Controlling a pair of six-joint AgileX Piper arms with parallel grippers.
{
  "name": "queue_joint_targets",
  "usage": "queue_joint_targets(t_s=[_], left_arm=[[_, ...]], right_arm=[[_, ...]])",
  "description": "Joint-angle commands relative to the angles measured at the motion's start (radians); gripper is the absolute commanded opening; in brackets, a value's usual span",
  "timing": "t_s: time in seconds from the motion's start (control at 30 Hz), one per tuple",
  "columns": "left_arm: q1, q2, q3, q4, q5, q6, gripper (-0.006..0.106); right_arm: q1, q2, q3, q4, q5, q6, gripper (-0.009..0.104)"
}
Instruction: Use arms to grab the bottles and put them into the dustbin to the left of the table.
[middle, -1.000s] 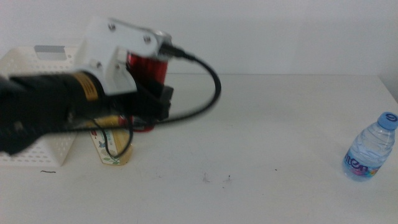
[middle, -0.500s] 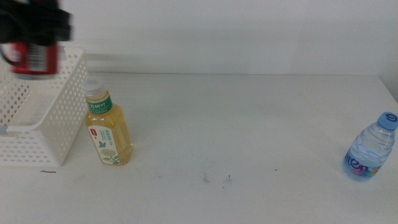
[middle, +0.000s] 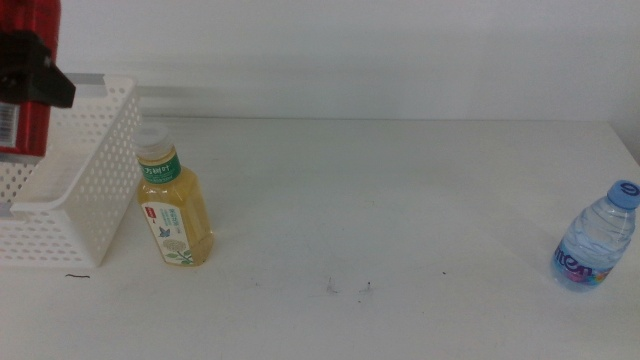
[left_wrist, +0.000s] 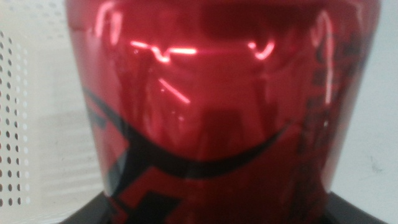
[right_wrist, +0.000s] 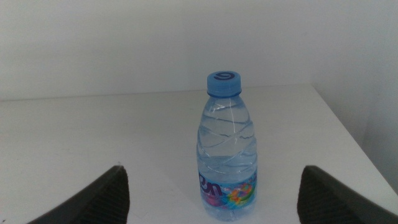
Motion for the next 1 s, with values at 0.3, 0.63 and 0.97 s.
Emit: queue_joint_targets(t_s=[0.3, 0.63, 0.97], left_arm=[[0.012, 0.131, -0.075, 0.054, -0.039, -0.014, 0.035], [0.043, 0.387, -0.339, 0.096, 0.096, -0.039, 0.035], [0.108, 0.564, -0.476, 0.132, 0.096, -0.042, 0.035]], right_arm=[[-0.008, -0.005, 0.003, -0.007, -0.008, -0.006, 0.085], [-0.008, -0.005, 0.003, -0.007, -0.008, -0.006, 0.085], [-0.008, -0.005, 0.003, -0.007, -0.008, -0.006, 0.085]])
